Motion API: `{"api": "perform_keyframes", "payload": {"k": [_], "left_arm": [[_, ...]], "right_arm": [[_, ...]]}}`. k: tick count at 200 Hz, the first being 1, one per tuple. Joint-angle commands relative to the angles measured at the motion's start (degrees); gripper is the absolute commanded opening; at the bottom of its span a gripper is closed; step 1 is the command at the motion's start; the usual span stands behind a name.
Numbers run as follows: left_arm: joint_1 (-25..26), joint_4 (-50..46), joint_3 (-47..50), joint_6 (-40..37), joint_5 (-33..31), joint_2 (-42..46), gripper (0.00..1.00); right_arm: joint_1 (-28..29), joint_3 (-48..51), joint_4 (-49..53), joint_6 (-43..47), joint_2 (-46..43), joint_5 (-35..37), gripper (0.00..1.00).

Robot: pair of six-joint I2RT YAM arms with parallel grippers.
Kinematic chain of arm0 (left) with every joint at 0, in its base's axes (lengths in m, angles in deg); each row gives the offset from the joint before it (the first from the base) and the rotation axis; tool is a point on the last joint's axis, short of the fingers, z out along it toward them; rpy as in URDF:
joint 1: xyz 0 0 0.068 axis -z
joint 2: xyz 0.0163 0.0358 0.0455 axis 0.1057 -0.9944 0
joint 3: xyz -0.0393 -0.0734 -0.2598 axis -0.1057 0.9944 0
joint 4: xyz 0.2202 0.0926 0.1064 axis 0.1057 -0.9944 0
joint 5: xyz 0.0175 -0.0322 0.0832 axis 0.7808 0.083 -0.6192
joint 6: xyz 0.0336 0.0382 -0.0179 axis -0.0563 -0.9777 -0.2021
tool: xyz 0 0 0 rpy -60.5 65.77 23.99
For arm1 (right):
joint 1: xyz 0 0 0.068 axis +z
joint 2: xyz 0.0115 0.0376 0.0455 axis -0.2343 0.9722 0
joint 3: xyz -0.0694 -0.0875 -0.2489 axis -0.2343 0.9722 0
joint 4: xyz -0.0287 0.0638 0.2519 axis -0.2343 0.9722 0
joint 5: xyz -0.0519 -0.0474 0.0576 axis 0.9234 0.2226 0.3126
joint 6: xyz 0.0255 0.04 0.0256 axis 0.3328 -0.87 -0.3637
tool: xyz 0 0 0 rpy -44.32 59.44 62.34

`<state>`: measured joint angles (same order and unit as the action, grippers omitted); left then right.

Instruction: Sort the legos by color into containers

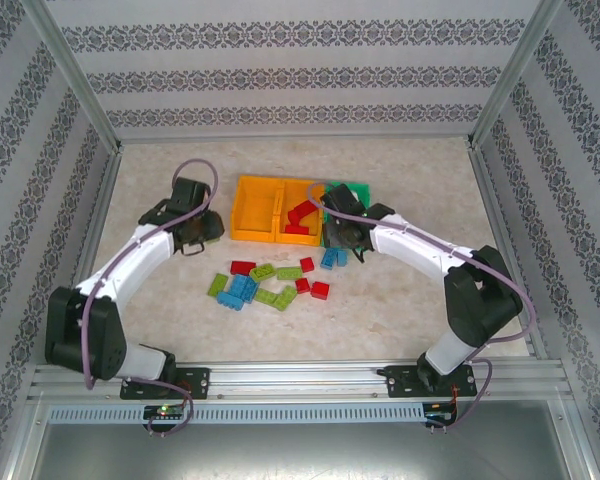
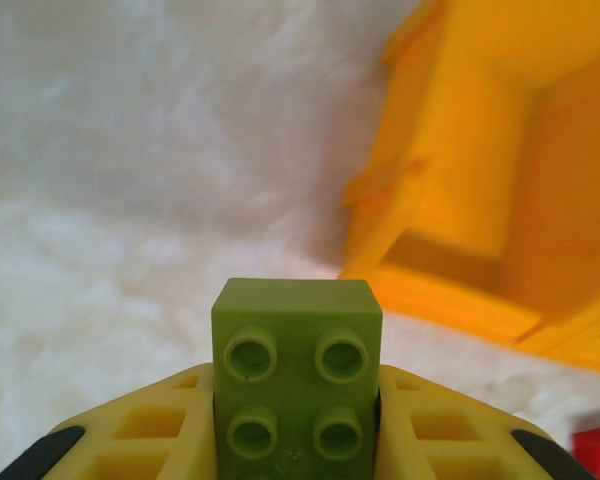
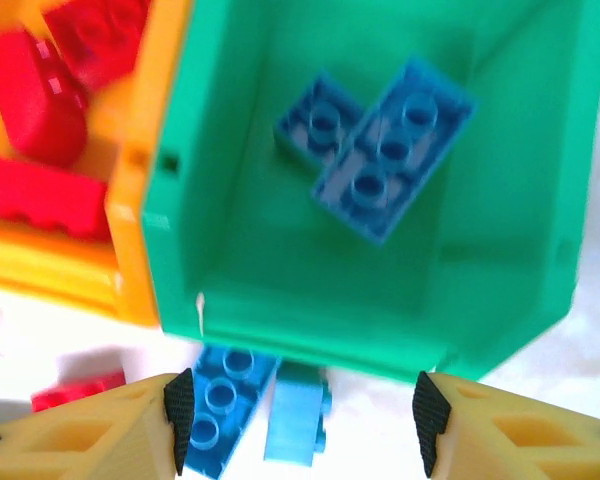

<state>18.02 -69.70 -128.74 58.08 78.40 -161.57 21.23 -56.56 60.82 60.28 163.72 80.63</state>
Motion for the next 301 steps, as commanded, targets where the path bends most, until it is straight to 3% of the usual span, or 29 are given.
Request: {"api": "perform_keyframes", "payload": {"k": [1, 32, 72, 123, 190, 231, 301], "left_arm": [[0.4, 3.4, -8.0, -4.3, 4.3, -6.1, 0.05], [2.0, 1.7, -20.2, -7.4, 7.6, -16.6, 0.05], [2.9, -0.6, -30.1, -9.1, 6.5, -27.3, 0.06], [4.3, -2.2, -36.1, -10.1, 6.0, -33.3, 0.17], [7.5, -2.5, -34.5, -11.4, 2.8, -31.7, 0.4], [7.8, -0.5, -29.2, -10.3, 3.0, -28.0, 0.43], [7.8, 1.0, -22.8, -9.7, 2.3, -22.3, 0.43]], "right_arm": [[2.1, 3.5, -2.3, -4.4, -1.9, 0.1, 0.63], [2.5, 7.4, -3.8, -7.0, -2.2, 0.3, 0.63], [3.8, 8.0, -4.7, -8.0, -0.7, 0.4, 0.64], [3.6, 6.4, -5.1, -6.7, 4.0, 2.3, 0.56], [2.0, 6.4, -6.3, -5.4, 6.5, 2.1, 0.44], [1.1, 7.6, -7.0, -5.0, 6.6, 2.5, 0.27], [3.3, 12.9, -6.5, -6.0, 1.4, -1.7, 0.18]]}}
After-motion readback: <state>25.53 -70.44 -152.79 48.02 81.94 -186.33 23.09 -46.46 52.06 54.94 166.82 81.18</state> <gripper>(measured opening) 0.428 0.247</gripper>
